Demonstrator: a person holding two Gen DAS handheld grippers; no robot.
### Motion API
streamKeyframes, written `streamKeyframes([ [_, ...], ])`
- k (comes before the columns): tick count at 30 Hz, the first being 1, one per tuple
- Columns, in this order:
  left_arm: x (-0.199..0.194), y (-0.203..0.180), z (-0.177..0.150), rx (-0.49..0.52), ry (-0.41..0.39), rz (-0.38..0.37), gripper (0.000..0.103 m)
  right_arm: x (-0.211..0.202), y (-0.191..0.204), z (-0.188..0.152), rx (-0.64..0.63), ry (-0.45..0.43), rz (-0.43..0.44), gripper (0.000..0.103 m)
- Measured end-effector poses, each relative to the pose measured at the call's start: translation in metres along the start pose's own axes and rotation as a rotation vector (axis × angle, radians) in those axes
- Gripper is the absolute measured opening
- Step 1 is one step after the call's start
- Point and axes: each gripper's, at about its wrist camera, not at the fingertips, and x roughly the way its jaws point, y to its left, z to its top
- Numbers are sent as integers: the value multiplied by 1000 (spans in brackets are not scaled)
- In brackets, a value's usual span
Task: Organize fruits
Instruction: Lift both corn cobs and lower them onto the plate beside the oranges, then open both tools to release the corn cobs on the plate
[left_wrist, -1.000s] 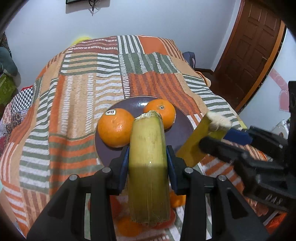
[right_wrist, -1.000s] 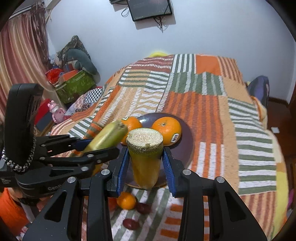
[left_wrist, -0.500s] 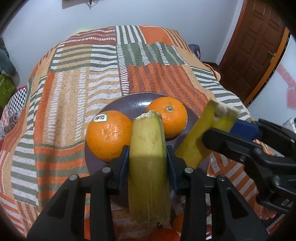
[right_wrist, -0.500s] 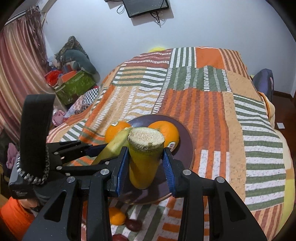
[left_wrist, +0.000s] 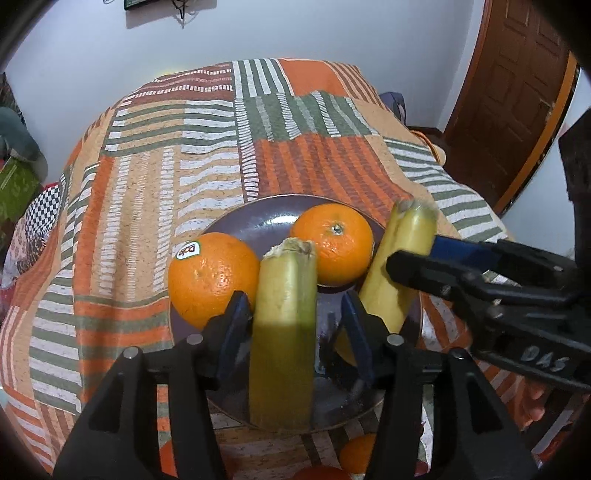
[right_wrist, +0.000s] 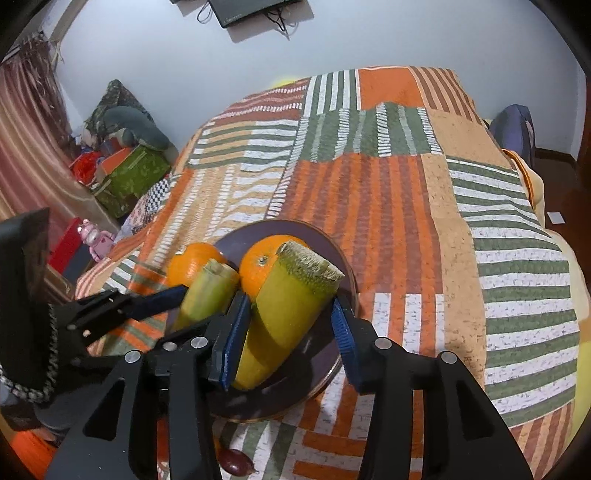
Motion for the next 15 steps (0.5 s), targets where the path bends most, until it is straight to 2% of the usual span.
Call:
streamKeyframes([
  [4, -4, -1, -4, 22, -9, 24, 53, 1, 5, 0, -59, 10, -63, 46],
  [15, -43, 11, -14, -22, -52, 11, 53, -26, 21, -3, -99, -34, -82, 51],
])
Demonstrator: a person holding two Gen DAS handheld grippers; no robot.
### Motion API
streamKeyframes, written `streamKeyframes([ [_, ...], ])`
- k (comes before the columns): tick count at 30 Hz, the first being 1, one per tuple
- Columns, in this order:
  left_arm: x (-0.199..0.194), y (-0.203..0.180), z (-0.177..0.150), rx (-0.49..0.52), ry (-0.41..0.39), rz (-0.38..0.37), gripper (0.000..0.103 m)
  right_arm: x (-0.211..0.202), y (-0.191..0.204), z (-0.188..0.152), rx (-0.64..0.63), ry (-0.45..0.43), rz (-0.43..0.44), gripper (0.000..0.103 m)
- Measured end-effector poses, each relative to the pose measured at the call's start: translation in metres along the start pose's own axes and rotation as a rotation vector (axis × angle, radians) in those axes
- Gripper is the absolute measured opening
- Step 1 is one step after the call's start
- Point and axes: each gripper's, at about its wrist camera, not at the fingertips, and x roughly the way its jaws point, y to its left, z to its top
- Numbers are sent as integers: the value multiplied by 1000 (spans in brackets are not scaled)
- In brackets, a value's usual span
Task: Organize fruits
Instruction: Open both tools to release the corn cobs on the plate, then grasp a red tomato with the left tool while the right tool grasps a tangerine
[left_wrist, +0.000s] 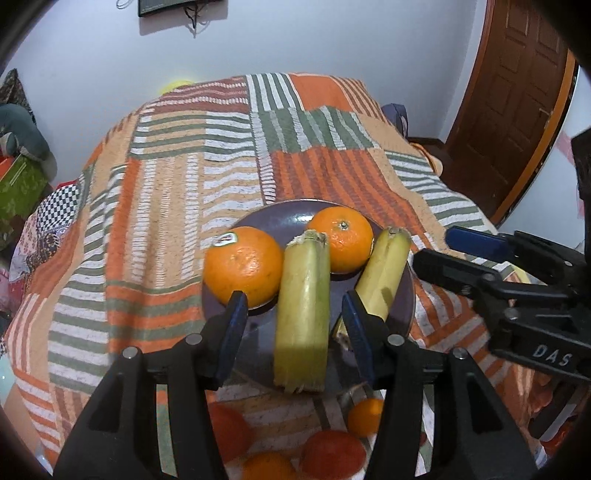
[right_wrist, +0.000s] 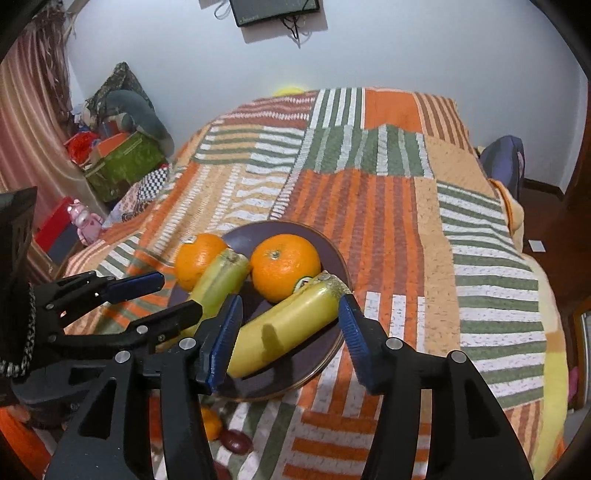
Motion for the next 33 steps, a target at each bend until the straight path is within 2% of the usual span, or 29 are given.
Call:
streamKeyframes([
  [4, -29, 10, -5, -25, -32, 1, 53, -26, 11, 0, -29, -49, -22, 53],
  [6, -43, 15, -8, -35, -41, 1, 54, -38, 16, 0, -36, -74, -26, 60],
  [9, -64, 22, -16, -42, -54, 7, 55, -54, 22, -1, -44, -110, -25, 61],
  [16, -93, 39, -37, -57, -59, 19, 56, -70, 30, -14, -44, -129, -28, 63],
  [23, -82, 50, -68, -63, 7, 30, 56, -58, 35, -39, -50, -71, -12, 63],
  [33, -28, 58, -91, -93, 120, 0, 56, -17, 39, -67, -77, 31, 2, 63],
])
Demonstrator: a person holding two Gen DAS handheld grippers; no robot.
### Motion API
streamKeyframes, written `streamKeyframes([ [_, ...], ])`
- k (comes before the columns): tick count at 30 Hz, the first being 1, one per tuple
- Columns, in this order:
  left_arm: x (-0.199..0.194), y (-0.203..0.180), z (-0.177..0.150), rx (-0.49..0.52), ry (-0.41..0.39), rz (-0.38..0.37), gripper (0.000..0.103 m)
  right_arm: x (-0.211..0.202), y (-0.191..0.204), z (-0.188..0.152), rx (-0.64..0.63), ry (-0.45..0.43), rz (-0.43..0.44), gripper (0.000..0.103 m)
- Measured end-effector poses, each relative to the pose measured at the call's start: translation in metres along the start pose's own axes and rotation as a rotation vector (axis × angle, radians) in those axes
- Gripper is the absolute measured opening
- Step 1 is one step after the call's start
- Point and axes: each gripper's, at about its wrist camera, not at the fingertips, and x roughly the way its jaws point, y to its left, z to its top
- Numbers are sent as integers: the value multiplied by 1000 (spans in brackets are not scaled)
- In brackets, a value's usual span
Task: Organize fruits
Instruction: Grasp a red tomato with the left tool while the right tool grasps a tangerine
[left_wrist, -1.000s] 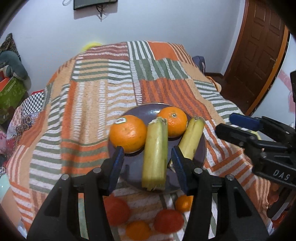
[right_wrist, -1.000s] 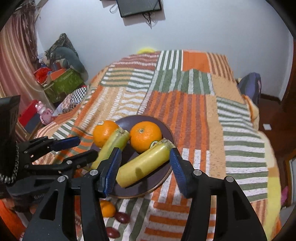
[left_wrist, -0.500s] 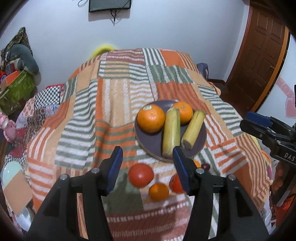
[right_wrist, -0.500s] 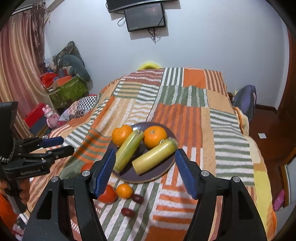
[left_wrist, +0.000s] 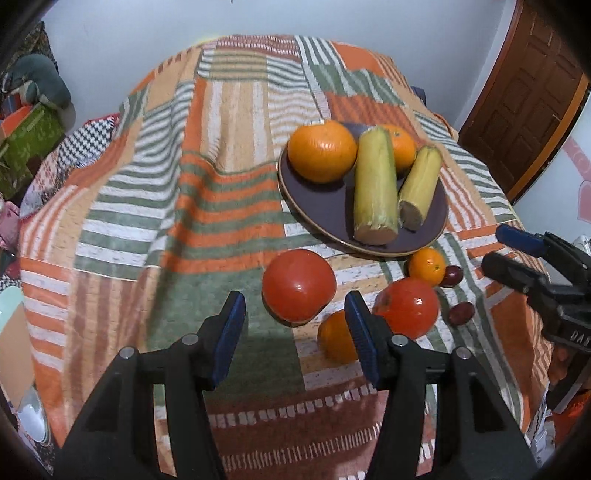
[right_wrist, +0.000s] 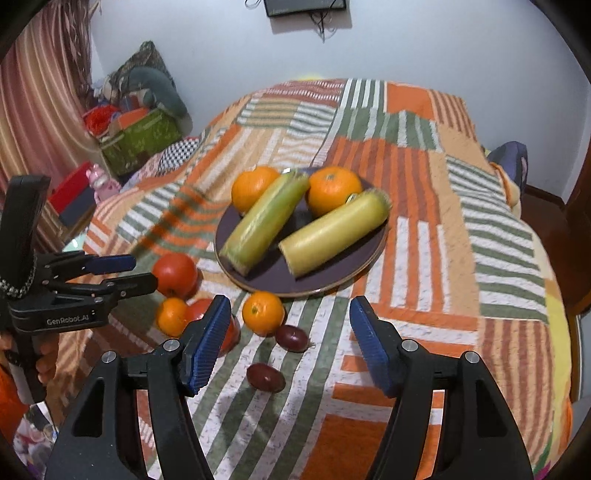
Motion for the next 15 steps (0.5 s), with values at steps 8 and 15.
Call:
streamKeyframes([
  [8, 20, 3, 5, -11, 12, -33, 56, 28, 8, -3, -41, 69, 49, 45],
  [15, 33, 4, 5, -13, 19, -43, 52, 43, 21, -4, -89, 105, 77, 35],
])
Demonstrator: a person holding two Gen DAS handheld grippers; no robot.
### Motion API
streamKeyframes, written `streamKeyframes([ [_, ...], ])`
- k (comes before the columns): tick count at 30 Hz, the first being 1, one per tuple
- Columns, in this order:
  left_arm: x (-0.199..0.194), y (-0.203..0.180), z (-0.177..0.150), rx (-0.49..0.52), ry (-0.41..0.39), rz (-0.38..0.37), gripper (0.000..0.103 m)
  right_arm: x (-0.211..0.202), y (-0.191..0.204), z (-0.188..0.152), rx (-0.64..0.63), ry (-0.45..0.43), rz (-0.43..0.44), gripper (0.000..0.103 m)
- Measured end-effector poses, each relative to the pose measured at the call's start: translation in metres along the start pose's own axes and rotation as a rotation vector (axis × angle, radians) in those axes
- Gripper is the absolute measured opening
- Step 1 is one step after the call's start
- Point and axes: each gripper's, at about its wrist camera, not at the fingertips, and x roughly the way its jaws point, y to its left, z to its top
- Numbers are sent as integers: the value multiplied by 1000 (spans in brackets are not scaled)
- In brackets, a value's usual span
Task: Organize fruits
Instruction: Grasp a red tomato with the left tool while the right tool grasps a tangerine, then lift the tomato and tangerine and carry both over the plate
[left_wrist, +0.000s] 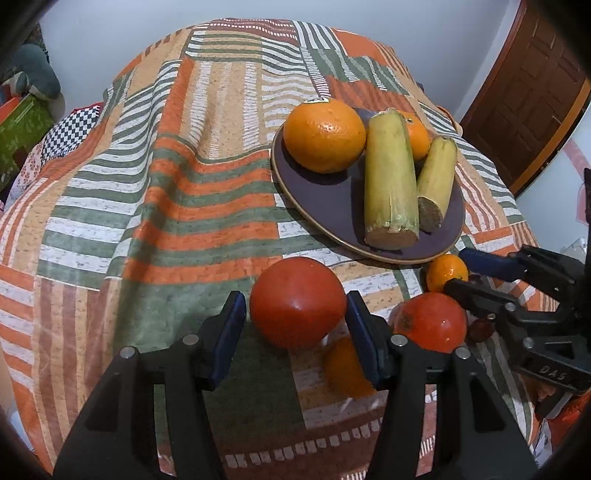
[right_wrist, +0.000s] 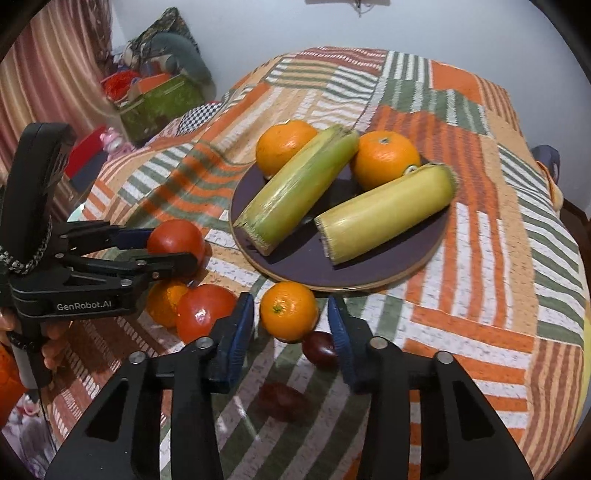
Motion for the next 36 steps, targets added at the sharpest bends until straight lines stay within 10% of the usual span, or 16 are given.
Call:
streamKeyframes([
  [36, -19, -17, 62, 10, -117, -20, 50, -45, -51, 29, 96, -177, -77, 32],
])
